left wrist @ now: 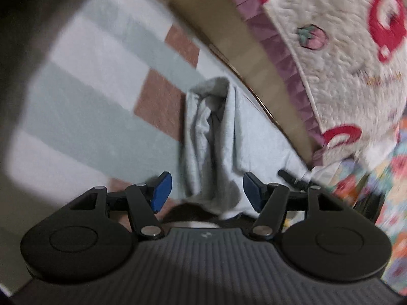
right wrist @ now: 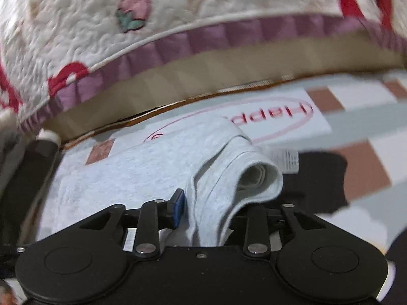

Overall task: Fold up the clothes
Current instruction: 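Pinch the folded T-shirt with the left tool while the right tool pinches its other end, then lift the folded T-shirt with both tools and carry it onto the clothes stack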

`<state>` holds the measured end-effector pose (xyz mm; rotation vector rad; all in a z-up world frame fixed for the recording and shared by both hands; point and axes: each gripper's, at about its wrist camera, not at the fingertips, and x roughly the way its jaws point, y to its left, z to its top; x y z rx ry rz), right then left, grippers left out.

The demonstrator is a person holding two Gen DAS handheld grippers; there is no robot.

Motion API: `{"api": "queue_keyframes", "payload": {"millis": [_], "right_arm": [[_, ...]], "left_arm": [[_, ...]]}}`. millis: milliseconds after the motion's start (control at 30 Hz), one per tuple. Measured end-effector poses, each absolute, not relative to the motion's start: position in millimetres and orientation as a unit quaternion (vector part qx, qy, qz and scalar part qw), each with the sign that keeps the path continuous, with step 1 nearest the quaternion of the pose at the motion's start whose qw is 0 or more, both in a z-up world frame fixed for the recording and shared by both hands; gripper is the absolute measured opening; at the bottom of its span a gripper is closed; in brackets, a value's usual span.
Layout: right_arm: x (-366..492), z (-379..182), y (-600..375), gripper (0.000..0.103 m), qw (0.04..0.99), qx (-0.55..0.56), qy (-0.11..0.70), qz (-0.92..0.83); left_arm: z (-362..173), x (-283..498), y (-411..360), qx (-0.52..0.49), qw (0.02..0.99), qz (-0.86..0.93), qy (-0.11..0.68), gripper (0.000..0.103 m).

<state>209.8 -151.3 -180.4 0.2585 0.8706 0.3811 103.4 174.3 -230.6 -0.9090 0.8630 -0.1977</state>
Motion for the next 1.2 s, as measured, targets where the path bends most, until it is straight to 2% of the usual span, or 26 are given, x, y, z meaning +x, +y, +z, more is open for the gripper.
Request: {"api": "queue_keyframes", "payload": {"millis": [100,133,233,367,400,433,467,500,533,667,767,933,1000,1067,1167,1200], "right_arm": [[208.5,-186.4,-157.8,0.054,0.860,0.180,0.444,0.173],[207.3,-189.4,-158.6,0.058,0.852,0.196,0.454,0.172],[201.9,-197.6,-160.6,0.062,0.835,0.228,0.474,0.163],[197.1,-206.8,-163.0,0.067,0.819,0.271,0.483,0.150],[196.4,-208.7,-163.6,0.071,0.817,0.284,0.481,0.147],[196.9,-209.7,-163.3,0.073,0.816,0.291,0.478,0.146],[199.1,-209.2,-160.6,0.073,0.818,0.287,0.475,0.151],[201.4,-208.1,-156.5,0.066,0.823,0.275,0.472,0.158],[202.1,-202.6,-150.0,0.024,0.835,0.247,0.462,0.169],[192.7,-161.1,-115.7,0.024,0.897,0.063,0.375,0.225],[206.6,-166.8,-127.0,0.025,0.882,0.105,0.399,0.227],[203.4,-188.0,-146.2,0.043,0.865,0.152,0.430,0.208],[200.4,-188.6,-154.0,0.046,0.856,0.175,0.444,0.201],[194.8,-185.1,-157.6,0.049,0.850,0.179,0.463,0.176],[188.2,-183.7,-161.4,0.061,0.843,0.200,0.471,0.167],[189.8,-187.5,-162.2,0.067,0.835,0.218,0.474,0.175]], "left_arm": [[-231.6,115.4,165.8,-0.434,0.799,-0.077,0.409,0.062],[-230.2,115.9,163.0,-0.423,0.806,-0.070,0.408,0.066],[-228.3,114.0,156.0,-0.389,0.827,-0.069,0.400,0.070],[-235.2,118.8,149.4,-0.419,0.821,-0.074,0.381,0.071],[-237.3,120.3,145.8,-0.420,0.822,-0.079,0.376,0.069],[-238.1,122.3,142.5,-0.414,0.824,-0.083,0.376,0.053],[-238.1,124.4,139.3,-0.405,0.827,-0.086,0.380,0.032],[-238.2,126.6,136.2,-0.396,0.830,-0.089,0.384,0.025],[-233.3,125.3,132.9,-0.383,0.836,-0.092,0.382,0.022],[-195.9,105.5,111.2,-0.314,0.870,-0.084,0.370,0.020],[-193.0,97.2,96.0,-0.288,0.877,-0.063,0.379,0.021],[-214.4,98.4,91.9,-0.296,0.862,-0.033,0.410,0.028],[-221.4,100.0,99.7,-0.325,0.852,-0.035,0.409,0.031],[-231.1,104.0,109.5,-0.359,0.840,-0.039,0.404,0.048],[-242.6,106.0,119.9,-0.397,0.831,-0.047,0.388,0.039],[-241.5,105.7,118.5,-0.390,0.836,-0.049,0.384,0.029]]}}
